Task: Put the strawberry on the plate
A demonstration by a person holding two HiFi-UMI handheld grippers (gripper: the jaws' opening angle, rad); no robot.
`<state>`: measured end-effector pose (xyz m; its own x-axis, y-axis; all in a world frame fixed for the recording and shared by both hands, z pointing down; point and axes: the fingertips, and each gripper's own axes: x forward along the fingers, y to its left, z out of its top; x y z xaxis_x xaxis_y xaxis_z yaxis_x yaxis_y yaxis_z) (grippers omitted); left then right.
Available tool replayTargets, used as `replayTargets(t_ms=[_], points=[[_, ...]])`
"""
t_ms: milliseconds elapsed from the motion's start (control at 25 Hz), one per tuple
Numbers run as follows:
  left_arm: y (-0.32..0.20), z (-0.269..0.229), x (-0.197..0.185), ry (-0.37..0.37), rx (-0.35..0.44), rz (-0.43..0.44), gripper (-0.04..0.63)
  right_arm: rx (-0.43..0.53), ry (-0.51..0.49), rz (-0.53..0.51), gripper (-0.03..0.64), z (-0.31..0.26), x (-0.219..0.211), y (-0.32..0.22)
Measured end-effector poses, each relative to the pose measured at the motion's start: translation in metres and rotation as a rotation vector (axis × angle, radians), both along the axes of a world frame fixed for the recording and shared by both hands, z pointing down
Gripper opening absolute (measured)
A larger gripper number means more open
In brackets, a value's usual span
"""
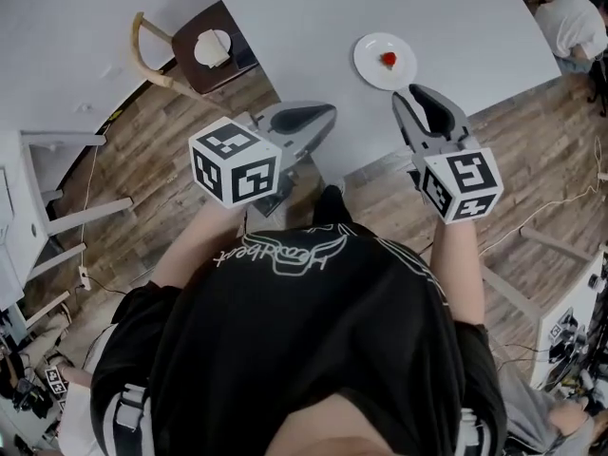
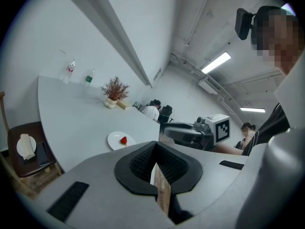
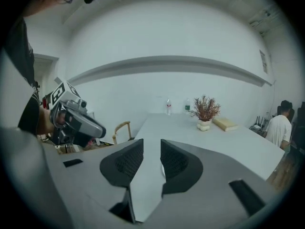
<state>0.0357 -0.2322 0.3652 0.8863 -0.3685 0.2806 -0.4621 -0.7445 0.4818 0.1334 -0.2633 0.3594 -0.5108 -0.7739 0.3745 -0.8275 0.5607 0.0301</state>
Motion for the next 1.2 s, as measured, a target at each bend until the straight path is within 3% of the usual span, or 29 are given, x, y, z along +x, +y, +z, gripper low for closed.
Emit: replayTargets(t_ms=[320,760,1200], points=[[0.061,-0.040,-0.023,0.014,0.086,0.046,0.006,0.071,-0.184,0.079,0.026,-0.052,-0.013,0.084],[0.132,-0.065,-0.050,0.040,0.135,0.109,0.006,0.038,-0.244,0.094,0.017,-0.040,-0.057,0.184],[0.176,-0.068,-0.059,0.050,0.158,0.159,0.006,0.037,-0.241,0.107,0.008,-0.038,-0.080,0.226]])
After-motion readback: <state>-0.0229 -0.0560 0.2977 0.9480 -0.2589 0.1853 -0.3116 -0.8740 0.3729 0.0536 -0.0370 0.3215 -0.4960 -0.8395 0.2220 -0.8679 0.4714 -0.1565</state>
